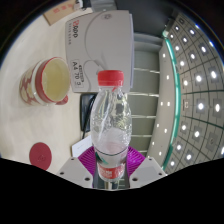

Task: Pour water

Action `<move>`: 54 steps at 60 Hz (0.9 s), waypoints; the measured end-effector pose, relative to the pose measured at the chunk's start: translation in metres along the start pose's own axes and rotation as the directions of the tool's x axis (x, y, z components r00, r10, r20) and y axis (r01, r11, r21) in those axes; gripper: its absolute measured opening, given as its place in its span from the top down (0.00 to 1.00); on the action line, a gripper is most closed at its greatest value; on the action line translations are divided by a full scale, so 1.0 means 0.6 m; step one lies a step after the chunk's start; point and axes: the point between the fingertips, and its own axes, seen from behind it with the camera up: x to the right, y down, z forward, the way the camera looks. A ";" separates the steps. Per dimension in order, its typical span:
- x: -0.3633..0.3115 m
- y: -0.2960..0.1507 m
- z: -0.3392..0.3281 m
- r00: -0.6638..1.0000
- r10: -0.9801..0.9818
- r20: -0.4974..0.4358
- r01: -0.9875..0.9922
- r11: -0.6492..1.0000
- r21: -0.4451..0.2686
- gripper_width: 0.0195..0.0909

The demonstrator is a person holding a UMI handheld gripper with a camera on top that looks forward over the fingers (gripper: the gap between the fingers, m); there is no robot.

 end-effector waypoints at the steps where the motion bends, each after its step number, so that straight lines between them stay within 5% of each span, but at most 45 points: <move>1: 0.001 0.003 -0.002 0.999 0.053 0.013 -0.053 0.999 -0.002 0.77; 9: 0.018 0.008 -0.033 0.845 0.523 0.110 -0.523 0.852 -0.033 0.77; 18: -0.007 -0.006 -0.060 0.386 0.890 0.241 -0.897 0.423 -0.128 0.77; 32: -0.122 0.021 -0.054 -0.010 0.966 0.260 -0.955 0.068 -0.289 0.77; 43: -0.214 0.033 -0.043 -0.011 0.969 0.245 -0.944 0.071 -0.323 0.75; 45: -0.203 0.031 -0.042 -0.015 0.969 0.248 -0.960 0.056 -0.276 0.75; 54: -0.205 0.038 -0.052 -0.020 0.973 0.231 -0.961 0.045 -0.274 0.54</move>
